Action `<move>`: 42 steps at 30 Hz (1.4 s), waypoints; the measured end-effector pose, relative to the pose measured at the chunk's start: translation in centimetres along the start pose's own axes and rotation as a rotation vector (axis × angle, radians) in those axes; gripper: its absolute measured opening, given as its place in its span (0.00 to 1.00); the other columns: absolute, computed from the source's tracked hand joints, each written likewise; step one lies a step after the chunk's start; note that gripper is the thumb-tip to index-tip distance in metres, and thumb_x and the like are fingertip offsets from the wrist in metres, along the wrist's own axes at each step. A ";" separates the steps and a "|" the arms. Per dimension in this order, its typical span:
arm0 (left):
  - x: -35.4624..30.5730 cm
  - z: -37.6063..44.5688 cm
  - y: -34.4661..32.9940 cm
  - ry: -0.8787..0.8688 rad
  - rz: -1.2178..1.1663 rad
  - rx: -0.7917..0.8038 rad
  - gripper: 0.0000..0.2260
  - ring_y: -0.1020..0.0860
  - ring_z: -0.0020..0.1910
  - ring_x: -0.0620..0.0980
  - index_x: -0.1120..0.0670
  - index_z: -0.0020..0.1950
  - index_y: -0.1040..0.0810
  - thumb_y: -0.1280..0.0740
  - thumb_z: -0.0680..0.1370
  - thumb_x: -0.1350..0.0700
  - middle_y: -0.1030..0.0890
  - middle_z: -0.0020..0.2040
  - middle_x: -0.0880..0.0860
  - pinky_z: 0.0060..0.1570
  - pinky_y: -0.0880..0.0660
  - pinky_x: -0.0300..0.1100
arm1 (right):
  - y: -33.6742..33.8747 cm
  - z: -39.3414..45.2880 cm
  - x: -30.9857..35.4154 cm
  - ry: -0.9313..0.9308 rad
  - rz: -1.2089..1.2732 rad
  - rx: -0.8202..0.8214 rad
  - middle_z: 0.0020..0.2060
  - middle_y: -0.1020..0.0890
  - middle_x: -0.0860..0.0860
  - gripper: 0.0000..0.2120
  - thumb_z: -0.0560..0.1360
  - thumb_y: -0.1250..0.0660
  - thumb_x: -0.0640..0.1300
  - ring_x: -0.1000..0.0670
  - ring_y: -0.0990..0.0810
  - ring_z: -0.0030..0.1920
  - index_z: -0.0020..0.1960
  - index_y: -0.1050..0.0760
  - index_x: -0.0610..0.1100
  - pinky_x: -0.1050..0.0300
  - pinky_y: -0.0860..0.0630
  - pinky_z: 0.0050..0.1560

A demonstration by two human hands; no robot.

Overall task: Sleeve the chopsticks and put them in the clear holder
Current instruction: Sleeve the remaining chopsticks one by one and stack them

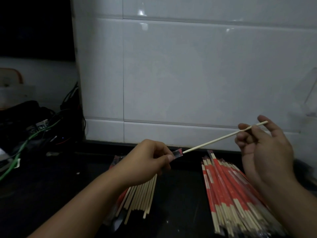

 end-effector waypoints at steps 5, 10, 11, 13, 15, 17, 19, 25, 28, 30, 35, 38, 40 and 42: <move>-0.3 -0.2 -0.3 -0.016 -0.005 0.036 0.05 0.17 0.38 0.47 0.49 0.50 0.17 0.33 0.80 0.52 0.15 0.40 0.49 0.44 0.20 0.44 | -0.1 -0.3 -0.3 0.007 -0.008 0.008 0.40 0.20 0.42 0.14 0.82 0.44 0.34 0.53 0.24 0.29 0.59 0.28 0.49 0.62 0.26 0.31; -0.4 -0.2 -0.1 -0.022 -0.006 0.045 0.05 0.18 0.38 0.47 0.51 0.49 0.18 0.33 0.81 0.54 0.15 0.40 0.49 0.43 0.21 0.42 | 0.1 0.0 -0.1 0.001 0.010 -0.021 0.39 0.19 0.43 0.14 0.82 0.44 0.33 0.53 0.24 0.29 0.58 0.27 0.49 0.62 0.26 0.31; -0.4 -0.1 -0.1 -0.023 -0.005 0.042 0.05 0.18 0.38 0.47 0.50 0.49 0.18 0.33 0.81 0.54 0.15 0.40 0.49 0.43 0.21 0.41 | 0.1 0.0 -0.1 -0.001 0.008 -0.020 0.39 0.19 0.43 0.14 0.82 0.44 0.34 0.53 0.24 0.29 0.58 0.27 0.50 0.62 0.26 0.31; -0.4 -0.2 -0.2 -0.023 -0.005 0.036 0.05 0.18 0.37 0.46 0.50 0.49 0.18 0.33 0.81 0.54 0.15 0.40 0.49 0.40 0.22 0.39 | 0.1 -0.1 -0.2 -0.002 0.005 -0.012 0.40 0.19 0.42 0.14 0.82 0.44 0.34 0.53 0.24 0.29 0.58 0.27 0.50 0.62 0.26 0.30; -0.4 -0.2 -0.2 -0.023 -0.004 0.033 0.05 0.18 0.37 0.46 0.49 0.49 0.18 0.34 0.81 0.53 0.15 0.40 0.49 0.40 0.24 0.38 | 0.0 -0.2 -0.3 0.004 0.001 -0.009 0.40 0.19 0.42 0.14 0.82 0.44 0.33 0.52 0.24 0.29 0.58 0.26 0.50 0.62 0.26 0.30; -0.3 -0.2 -0.2 -0.020 -0.002 0.032 0.06 0.17 0.38 0.47 0.49 0.49 0.17 0.34 0.81 0.52 0.15 0.40 0.49 0.39 0.25 0.37 | 0.0 -0.2 -0.2 0.011 0.000 -0.008 0.40 0.20 0.42 0.14 0.82 0.44 0.33 0.52 0.24 0.29 0.58 0.27 0.49 0.62 0.26 0.30; -0.3 -0.2 -0.2 -0.019 0.002 0.034 0.06 0.17 0.38 0.47 0.49 0.50 0.18 0.34 0.81 0.52 0.15 0.40 0.49 0.39 0.25 0.38 | 0.0 -0.2 -0.1 0.012 0.000 -0.007 0.40 0.20 0.42 0.14 0.82 0.44 0.33 0.53 0.24 0.29 0.59 0.27 0.49 0.62 0.26 0.30; -0.4 -0.1 -0.2 -0.021 0.014 0.036 0.07 0.17 0.38 0.46 0.48 0.50 0.18 0.36 0.82 0.52 0.15 0.40 0.49 0.41 0.22 0.40 | 0.2 -0.1 0.2 0.022 0.021 -0.040 0.41 0.20 0.42 0.14 0.81 0.44 0.33 0.52 0.24 0.30 0.60 0.28 0.48 0.62 0.26 0.31; -0.4 -0.1 -0.2 -0.024 0.014 0.034 0.08 0.17 0.38 0.47 0.49 0.50 0.17 0.36 0.82 0.52 0.15 0.40 0.49 0.44 0.21 0.44 | 0.3 -0.1 0.2 0.018 0.029 -0.040 0.41 0.20 0.41 0.14 0.81 0.44 0.32 0.52 0.24 0.30 0.58 0.27 0.49 0.62 0.26 0.31; -0.5 -0.1 -0.2 -0.028 0.012 0.035 0.08 0.17 0.38 0.48 0.49 0.50 0.17 0.36 0.82 0.52 0.15 0.40 0.49 0.44 0.20 0.45 | 0.2 -0.2 0.1 0.016 0.027 -0.027 0.40 0.20 0.42 0.14 0.81 0.44 0.33 0.52 0.24 0.30 0.58 0.27 0.49 0.62 0.26 0.31; -0.5 -0.1 -0.2 -0.046 -0.004 0.032 0.06 0.17 0.38 0.47 0.49 0.50 0.17 0.34 0.81 0.52 0.15 0.39 0.49 0.42 0.20 0.41 | 0.0 -0.4 -0.1 0.013 0.038 -0.001 0.40 0.20 0.42 0.14 0.82 0.44 0.33 0.53 0.24 0.29 0.59 0.28 0.48 0.62 0.26 0.30; -0.5 -0.2 -0.4 -0.062 -0.016 0.032 0.05 0.18 0.38 0.47 0.47 0.49 0.17 0.33 0.80 0.52 0.16 0.39 0.48 0.44 0.19 0.45 | -0.2 -0.6 -0.2 -0.005 0.022 0.012 0.40 0.19 0.41 0.13 0.82 0.44 0.33 0.53 0.24 0.29 0.59 0.27 0.48 0.62 0.26 0.30; -0.6 -0.2 -0.5 -0.067 -0.029 0.036 0.05 0.17 0.38 0.48 0.46 0.47 0.18 0.33 0.80 0.52 0.15 0.39 0.48 0.45 0.19 0.48 | -0.5 -0.9 -0.4 -0.029 -0.013 0.037 0.41 0.18 0.40 0.12 0.82 0.43 0.34 0.52 0.24 0.28 0.59 0.27 0.47 0.61 0.25 0.30; -0.6 -0.1 -0.5 -0.064 -0.031 0.040 0.05 0.17 0.38 0.47 0.46 0.47 0.18 0.32 0.80 0.52 0.15 0.39 0.48 0.45 0.19 0.47 | -0.8 -1.1 -0.8 -0.046 -0.102 0.084 0.41 0.16 0.41 0.11 0.81 0.41 0.35 0.51 0.23 0.27 0.59 0.27 0.46 0.60 0.26 0.29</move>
Point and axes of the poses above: each hand's wrist, its own z-axis towards the middle knuckle, its own y-axis out of the back of the hand, x = y × z, the point moved 4 cm from there along z, towards the middle knuckle
